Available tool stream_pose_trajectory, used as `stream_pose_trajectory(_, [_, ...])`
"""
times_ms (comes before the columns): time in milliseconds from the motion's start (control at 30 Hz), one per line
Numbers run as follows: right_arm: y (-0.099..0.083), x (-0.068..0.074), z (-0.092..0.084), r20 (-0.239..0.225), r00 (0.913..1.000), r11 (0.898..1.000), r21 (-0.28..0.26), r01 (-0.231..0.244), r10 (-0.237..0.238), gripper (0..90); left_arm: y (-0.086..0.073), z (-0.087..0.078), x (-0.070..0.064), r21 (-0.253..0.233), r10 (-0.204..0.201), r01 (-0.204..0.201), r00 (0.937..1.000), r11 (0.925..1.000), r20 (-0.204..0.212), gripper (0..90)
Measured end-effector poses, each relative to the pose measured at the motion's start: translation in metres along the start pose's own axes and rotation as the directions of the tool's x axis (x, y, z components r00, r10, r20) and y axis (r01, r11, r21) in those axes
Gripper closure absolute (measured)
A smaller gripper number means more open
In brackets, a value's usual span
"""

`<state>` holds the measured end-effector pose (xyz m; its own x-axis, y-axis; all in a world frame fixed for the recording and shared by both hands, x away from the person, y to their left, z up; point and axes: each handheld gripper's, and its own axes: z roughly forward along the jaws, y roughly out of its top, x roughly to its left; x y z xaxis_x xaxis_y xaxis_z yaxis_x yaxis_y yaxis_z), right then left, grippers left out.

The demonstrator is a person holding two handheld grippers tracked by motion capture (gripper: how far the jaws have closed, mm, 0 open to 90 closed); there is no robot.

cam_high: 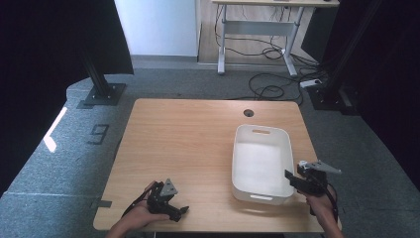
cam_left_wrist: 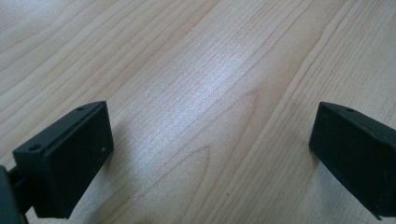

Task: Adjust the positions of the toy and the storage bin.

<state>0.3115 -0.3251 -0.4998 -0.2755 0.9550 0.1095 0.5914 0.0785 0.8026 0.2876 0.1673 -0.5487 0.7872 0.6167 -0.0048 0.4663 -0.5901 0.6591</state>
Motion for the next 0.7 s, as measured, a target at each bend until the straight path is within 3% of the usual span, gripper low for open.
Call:
stream_pose_trajectory(267, [-0.001, 0.0044, 0.005, -0.024, 0.9996, 1.0, 0.016, -0.01, 0.01, 47.7, 0.0, 0.0, 0.0, 0.0, 0.0, 0.0, 1.0, 1.0, 0.0, 0.0])
stream_pose_trajectory(400, [-0.0006, 0.0041, 0.0048, -0.044, 0.9974, 0.998, 0.036, -0.056, 0.058, 53.7, 0.0, 0.0, 0.0, 0.0, 0.0, 0.0, 1.0, 1.0, 0.0, 0.0])
stream_pose_trajectory(567, [0.001, 0.0054, 0.0045, -0.063, 0.9955, 0.996, 0.055, -0.068, 0.071, 61.8, 0.0, 0.0, 0.0, 0.0, 0.0, 0.0, 1.0, 1.0, 0.0, 0.0])
stream_pose_trajectory(700, [0.0013, 0.0055, 0.0047, -0.07, 0.9937, 0.995, 0.06, -0.084, 0.088, 62.8, 0.0, 0.0, -0.0001, 0.0, -0.001, 0.001, 1.0, 1.0, 0.0, 0.0])
